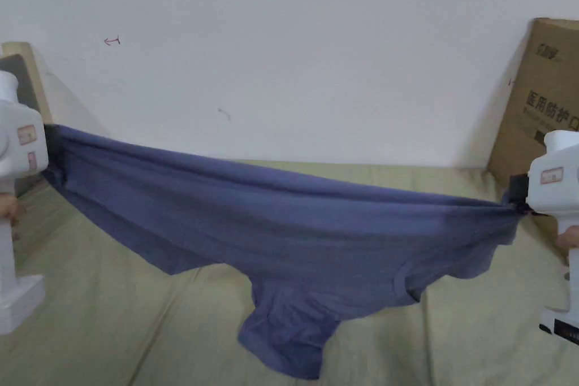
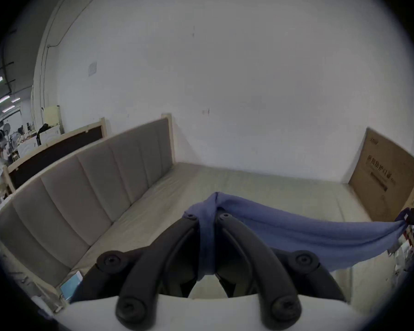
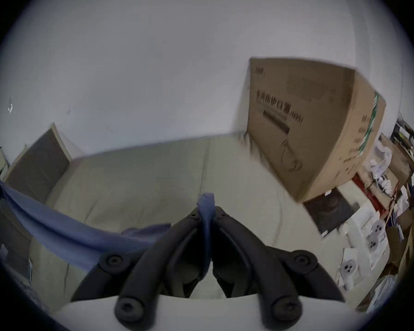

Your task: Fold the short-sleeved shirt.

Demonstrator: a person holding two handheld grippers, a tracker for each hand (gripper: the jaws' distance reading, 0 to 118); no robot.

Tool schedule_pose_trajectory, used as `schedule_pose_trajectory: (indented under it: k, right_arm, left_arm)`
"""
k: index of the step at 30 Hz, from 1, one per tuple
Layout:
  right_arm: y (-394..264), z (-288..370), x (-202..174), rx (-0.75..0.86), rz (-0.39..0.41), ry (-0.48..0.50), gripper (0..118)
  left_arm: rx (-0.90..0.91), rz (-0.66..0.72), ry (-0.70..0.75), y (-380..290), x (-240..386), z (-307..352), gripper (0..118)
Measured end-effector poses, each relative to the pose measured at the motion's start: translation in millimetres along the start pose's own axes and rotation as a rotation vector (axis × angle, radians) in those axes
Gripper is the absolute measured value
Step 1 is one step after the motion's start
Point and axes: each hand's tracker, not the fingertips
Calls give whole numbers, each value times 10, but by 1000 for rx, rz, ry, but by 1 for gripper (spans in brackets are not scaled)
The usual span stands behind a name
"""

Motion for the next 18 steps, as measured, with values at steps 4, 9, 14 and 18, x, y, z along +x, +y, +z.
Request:
schedule_pose_trajectory:
  k: [4, 9, 14, 18]
  right_arm:
    - [-642, -287, -68, -133, -12, 24, 4]
    - [-1524, -372, 35, -257, -58, 51, 4]
    - [-2307, -182, 179, -367, -24, 17, 4]
    - [-2730, 74, 245, -402, -15, -37, 4]
  left_arm:
    - [-128, 40, 22, -642, -288, -101, 8]
    - [-284, 33, 52, -1529, -635, 136, 8]
    - [-435, 6, 30, -2327, -922, 508, 8]
    - [-490, -12, 14, -2767, -1092, 843, 8]
